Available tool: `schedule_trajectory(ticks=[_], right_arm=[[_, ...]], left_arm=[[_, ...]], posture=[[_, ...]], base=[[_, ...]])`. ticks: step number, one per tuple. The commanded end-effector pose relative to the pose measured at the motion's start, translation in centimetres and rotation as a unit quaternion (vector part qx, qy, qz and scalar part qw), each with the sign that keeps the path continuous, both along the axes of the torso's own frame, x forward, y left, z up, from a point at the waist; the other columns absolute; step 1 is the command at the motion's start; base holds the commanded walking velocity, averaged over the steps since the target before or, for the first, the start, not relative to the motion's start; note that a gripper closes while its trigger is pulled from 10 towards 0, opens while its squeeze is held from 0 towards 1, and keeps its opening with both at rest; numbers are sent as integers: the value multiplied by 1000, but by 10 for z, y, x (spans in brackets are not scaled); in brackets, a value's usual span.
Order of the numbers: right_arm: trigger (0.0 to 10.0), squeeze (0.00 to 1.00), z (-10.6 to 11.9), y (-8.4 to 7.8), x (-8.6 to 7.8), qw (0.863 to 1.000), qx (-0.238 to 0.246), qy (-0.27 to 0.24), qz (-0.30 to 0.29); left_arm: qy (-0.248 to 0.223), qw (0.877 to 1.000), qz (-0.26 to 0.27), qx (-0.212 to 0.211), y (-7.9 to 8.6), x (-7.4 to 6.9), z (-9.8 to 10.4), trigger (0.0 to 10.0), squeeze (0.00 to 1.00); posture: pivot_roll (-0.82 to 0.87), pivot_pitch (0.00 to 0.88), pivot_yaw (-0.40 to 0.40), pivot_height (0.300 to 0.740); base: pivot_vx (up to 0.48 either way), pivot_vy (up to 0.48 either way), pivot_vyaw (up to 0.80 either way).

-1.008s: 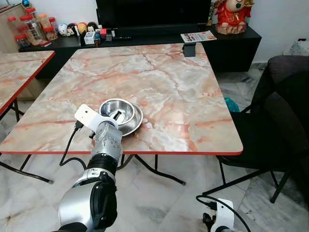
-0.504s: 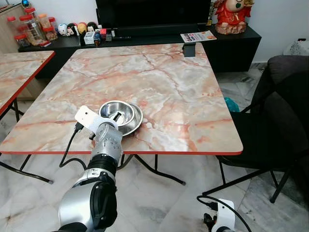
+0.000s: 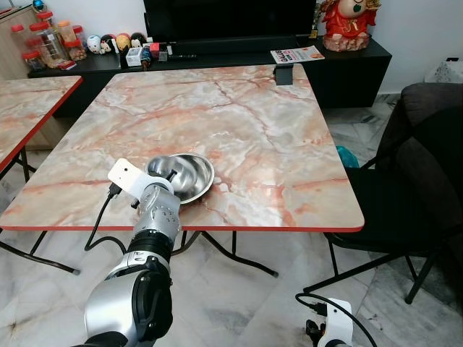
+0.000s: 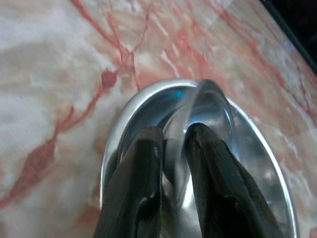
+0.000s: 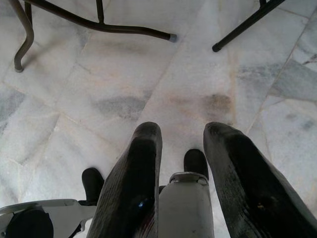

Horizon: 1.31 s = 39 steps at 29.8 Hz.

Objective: Setting the table

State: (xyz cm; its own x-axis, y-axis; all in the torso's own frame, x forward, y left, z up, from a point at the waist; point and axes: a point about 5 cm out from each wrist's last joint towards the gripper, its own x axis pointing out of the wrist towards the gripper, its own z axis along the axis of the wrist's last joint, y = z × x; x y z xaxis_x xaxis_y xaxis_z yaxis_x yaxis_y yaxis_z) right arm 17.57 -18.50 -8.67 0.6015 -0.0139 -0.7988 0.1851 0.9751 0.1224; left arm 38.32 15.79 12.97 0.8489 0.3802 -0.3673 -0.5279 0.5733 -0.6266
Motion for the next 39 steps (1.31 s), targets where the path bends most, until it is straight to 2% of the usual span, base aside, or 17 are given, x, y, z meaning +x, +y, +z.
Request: schedule_trajectory(ticks=[1,2,3,5,6,7,14,25,28,29,30,31,34,35,36,37,39], right_arm=[[10000,0,0,2,1,1000,4,-4,-3],[10000,0,0,2,1,1000,4,-4,-3],[10000,0,0,2,1,1000,4,-3,-3],[10000,0,0,2,1,1000,4,-3,-3],[10000,0,0,2,1,1000,4,-3,-4],[10000,0,0,2,1,1000,4,-3,-4],[10000,0,0,3,1,1000,5,-4,-4],[10000,0,1,3,3,1000,5,-6,-5],[10000,0,2,4,5,1000,5,-7,-2],[10000,0,2,4,6,1000,5,-8,-2],[10000,0,2,4,6,1000,5,-8,-2],[10000,0,3,4,7,1000,6,-10,-1],[10000,0,3,5,7,1000,6,-10,-1],[10000,0,3,5,7,1000,6,-12,-1],[10000,0,3,5,7,1000,6,-12,-1],[10000,0,3,6,8,1000,6,-14,-3],[10000,0,4,6,8,1000,7,-17,-4]], left_arm=[[-2,1000,-12,4,-2,5,9,10000,0],[0,1000,-16,4,-4,5,8,10000,0],[10,1000,-27,4,-6,5,6,10000,1000],[11,999,-32,3,-7,5,5,10000,1000],[12,999,-35,5,-8,5,5,10000,43],[12,999,-36,5,-8,5,5,10000,0],[12,999,-44,4,-8,7,8,10000,0],[17,999,-23,34,11,7,22,10000,0],[-8,998,-21,67,20,8,40,10000,0],[-36,993,-26,112,24,8,52,10000,0],[-36,993,-26,112,24,8,52,10000,0],[-72,984,-29,163,28,7,64,10000,0],[-99,970,-30,219,32,4,74,10000,0],[-110,945,-25,305,41,-1,78,10000,0],[-110,945,-25,305,41,-1,78,10000,0],[-104,928,-17,358,51,-6,76,10000,0],[-83,907,-3,413,67,-13,71,10000,0]], posture=[[-207,0,80,740],[-207,0,80,740],[-207,0,82,740],[-207,0,82,740],[-207,0,82,740],[-207,0,82,740],[-206,0,83,740],[-202,0,83,740],[-193,0,79,740],[-193,0,79,740],[-193,0,79,740],[-189,0,78,740],[-186,0,77,740],[-185,0,79,740],[-185,0,79,740],[-184,0,80,740],[-187,0,82,740]], base=[[0,0,0],[0,0,0],[0,0,0],[0,0,0],[0,0,0],[0,0,0],[0,0,0],[0,0,0],[0,0,0],[0,0,0],[0,0,0],[0,0,0],[0,0,0],[0,0,0],[0,0,0],[0,0,0],[0,0,0]])
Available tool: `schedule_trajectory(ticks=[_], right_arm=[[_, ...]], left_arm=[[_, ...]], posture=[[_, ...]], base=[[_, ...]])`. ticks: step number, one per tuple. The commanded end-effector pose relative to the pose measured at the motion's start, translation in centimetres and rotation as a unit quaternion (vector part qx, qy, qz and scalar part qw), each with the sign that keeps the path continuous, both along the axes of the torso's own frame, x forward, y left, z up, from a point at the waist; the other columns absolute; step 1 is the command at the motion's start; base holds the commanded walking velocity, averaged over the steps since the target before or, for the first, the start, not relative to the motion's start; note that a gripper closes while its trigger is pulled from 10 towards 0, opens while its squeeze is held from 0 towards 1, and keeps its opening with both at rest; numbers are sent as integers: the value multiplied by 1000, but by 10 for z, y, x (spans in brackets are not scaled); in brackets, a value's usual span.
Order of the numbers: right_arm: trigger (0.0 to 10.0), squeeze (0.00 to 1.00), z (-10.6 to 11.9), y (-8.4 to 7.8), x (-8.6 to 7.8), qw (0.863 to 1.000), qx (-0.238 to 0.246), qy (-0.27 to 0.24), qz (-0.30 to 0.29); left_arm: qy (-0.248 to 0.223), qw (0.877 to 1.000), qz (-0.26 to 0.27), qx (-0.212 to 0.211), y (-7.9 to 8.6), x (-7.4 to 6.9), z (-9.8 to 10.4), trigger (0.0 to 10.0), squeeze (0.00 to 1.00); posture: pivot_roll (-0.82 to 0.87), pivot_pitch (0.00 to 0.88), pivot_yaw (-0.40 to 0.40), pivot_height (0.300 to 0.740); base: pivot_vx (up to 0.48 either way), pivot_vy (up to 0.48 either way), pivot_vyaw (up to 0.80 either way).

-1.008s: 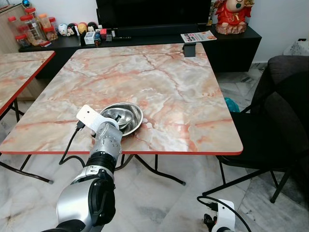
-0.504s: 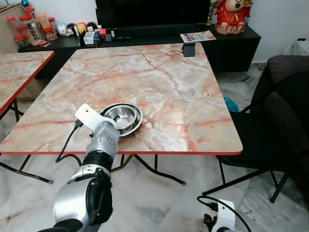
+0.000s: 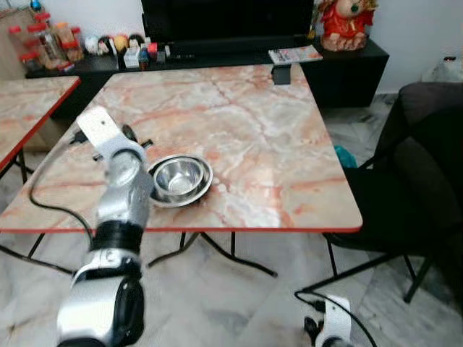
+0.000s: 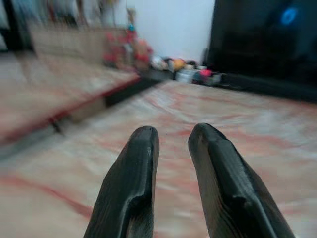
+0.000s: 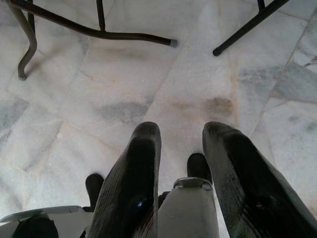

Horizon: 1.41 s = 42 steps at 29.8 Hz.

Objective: Setting the table

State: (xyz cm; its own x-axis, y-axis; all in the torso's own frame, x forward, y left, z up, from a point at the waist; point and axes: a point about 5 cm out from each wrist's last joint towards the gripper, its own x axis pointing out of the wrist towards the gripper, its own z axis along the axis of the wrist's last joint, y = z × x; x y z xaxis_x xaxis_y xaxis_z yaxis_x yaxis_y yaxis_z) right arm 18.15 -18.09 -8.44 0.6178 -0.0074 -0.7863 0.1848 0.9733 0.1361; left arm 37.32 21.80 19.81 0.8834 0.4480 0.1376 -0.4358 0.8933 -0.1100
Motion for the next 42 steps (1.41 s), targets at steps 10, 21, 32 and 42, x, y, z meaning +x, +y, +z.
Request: schedule_trajectory(ticks=[10,21,32,42], right_arm=[[10000,0,0,3,-1,1000,1,-3,-1],[10000,0,-1,2,-2,1000,-3,-2,7],[10000,0,-2,-2,-5,1000,-9,5,12],[10000,0,0,-5,-2,1000,-12,1,11]], left_arm=[[124,951,118,259,92,-56,-47,10000,0],[358,880,135,282,128,-120,-143,10000,0],[499,849,-8,174,84,-166,-229,10000,0],[472,864,-163,61,13,-160,-254,10000,0]], posture=[[-159,0,76,740],[-162,0,78,740],[-181,0,77,740],[-195,0,64,740]], base=[[0,0,0],[0,0,0],[0,0,0],[0,0,0]])
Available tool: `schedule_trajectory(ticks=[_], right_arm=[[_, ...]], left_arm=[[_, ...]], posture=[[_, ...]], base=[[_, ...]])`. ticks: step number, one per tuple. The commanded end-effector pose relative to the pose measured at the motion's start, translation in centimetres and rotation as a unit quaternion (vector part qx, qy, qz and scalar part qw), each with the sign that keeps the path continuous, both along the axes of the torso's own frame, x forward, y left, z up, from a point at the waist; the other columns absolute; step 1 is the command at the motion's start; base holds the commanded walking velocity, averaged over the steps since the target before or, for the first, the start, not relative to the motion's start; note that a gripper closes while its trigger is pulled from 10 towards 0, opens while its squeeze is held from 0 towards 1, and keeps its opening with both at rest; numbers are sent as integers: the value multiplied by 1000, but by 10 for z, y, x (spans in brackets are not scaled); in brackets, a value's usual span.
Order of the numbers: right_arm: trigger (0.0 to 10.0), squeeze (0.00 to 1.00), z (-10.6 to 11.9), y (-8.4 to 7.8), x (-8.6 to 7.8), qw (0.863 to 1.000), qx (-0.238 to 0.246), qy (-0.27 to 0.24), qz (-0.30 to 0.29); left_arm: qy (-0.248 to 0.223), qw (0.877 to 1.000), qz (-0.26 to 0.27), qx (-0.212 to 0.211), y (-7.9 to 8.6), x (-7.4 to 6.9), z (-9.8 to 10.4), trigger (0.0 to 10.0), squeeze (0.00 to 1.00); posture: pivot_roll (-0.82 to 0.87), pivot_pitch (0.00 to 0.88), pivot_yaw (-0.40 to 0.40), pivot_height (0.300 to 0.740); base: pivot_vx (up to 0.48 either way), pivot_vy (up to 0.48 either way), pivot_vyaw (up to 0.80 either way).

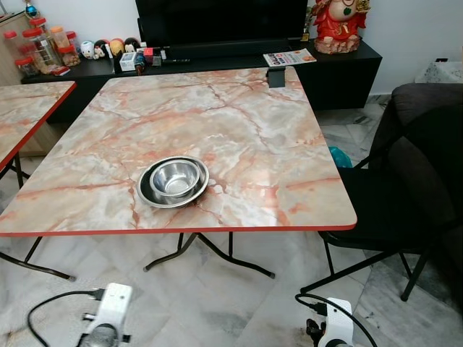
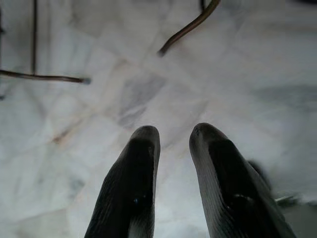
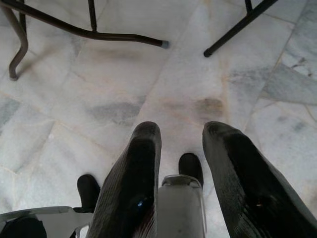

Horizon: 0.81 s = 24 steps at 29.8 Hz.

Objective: Setting the table

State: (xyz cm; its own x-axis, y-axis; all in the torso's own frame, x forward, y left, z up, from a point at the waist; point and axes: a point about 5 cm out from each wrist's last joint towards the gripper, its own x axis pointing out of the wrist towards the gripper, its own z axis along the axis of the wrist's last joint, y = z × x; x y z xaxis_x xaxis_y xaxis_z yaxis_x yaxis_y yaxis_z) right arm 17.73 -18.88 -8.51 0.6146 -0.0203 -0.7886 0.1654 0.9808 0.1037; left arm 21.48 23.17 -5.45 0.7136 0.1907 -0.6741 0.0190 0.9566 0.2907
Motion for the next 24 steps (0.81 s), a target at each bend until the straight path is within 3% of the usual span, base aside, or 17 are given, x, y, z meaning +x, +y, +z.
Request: schedule_trajectory(ticks=[1,12,24], right_arm=[[10000,0,1,1,2,1000,4,-2,-2],[10000,0,1,-3,2,1000,-3,-2,11],[10000,0,5,-4,10,1000,-9,-8,27]], left_arm=[[3,998,36,-47,-9,-2,-4,10000,0],[21,994,43,-96,-43,-10,-16,10000,0],[23,992,61,-104,-44,-14,-19,10000,0]], posture=[[-196,0,60,740],[-210,0,33,740],[-185,0,8,740]], base=[[0,0,0],[0,0,0],[0,0,0]])
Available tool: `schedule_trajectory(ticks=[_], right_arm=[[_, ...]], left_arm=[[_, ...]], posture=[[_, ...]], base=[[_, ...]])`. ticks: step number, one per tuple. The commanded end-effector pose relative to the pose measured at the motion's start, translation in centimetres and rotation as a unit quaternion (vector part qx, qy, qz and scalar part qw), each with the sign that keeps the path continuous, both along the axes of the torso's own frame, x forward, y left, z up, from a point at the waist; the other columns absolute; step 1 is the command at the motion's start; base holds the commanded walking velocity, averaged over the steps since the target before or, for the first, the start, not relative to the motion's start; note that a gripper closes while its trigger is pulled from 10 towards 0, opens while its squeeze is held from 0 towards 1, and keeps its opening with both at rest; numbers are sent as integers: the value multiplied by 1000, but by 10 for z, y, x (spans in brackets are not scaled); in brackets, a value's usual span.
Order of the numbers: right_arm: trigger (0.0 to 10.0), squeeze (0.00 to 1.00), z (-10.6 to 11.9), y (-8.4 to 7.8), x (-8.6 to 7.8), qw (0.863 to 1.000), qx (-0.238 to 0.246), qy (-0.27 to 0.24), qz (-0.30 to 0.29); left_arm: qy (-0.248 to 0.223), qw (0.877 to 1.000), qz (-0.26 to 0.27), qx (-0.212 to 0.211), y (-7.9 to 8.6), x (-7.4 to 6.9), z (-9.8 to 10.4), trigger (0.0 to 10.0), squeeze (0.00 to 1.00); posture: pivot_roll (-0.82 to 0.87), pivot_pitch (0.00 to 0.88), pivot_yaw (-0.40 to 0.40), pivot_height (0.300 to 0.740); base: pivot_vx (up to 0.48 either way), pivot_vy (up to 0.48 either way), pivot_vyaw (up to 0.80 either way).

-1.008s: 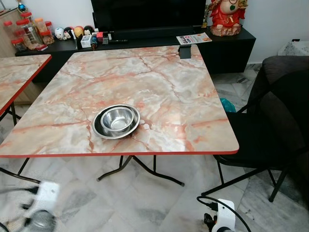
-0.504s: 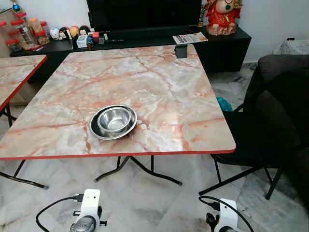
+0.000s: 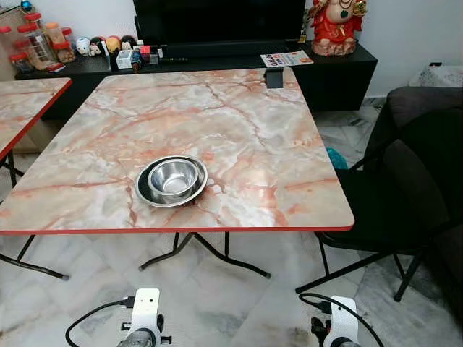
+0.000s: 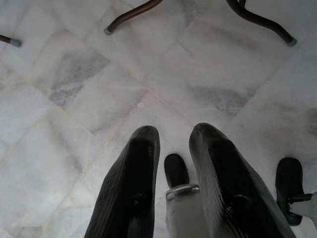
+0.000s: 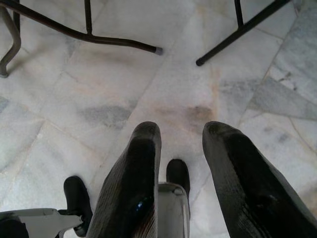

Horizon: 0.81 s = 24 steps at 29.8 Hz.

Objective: Setting the table

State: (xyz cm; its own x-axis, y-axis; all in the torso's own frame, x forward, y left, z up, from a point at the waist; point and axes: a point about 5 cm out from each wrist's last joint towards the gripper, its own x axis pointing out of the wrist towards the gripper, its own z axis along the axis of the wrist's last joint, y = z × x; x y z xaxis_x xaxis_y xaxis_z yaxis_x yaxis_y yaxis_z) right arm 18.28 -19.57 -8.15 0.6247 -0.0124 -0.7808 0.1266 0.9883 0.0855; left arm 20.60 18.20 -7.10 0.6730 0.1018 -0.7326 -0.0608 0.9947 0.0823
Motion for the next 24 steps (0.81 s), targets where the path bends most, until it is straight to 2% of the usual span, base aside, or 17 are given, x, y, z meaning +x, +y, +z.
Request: schedule_trajectory(ticks=[1,5,11,17,24], right_arm=[[10000,0,2,3,5,1000,1,-2,8],[10000,0,3,7,8,1000,4,-5,11],[10000,0,1,7,6,1000,7,-3,1],[10000,0,0,7,2,1000,6,1,-6],[10000,0,-1,10,2,1000,14,5,-21]], left_arm=[[5,1000,19,2,6,-5,-2,10000,0],[7,1000,23,5,8,-5,-2,10000,0],[8,1000,23,10,11,-5,-2,10000,0],[8,999,23,21,14,-3,0,10000,0],[15,999,18,29,16,-6,-1,10000,0]], posture=[[-178,0,8,740],[-181,0,19,740],[-183,0,29,740],[-190,0,40,740],[-195,0,58,740]], base=[[0,0,0],[0,0,0],[0,449,0],[0,0,0],[0,480,-112]])
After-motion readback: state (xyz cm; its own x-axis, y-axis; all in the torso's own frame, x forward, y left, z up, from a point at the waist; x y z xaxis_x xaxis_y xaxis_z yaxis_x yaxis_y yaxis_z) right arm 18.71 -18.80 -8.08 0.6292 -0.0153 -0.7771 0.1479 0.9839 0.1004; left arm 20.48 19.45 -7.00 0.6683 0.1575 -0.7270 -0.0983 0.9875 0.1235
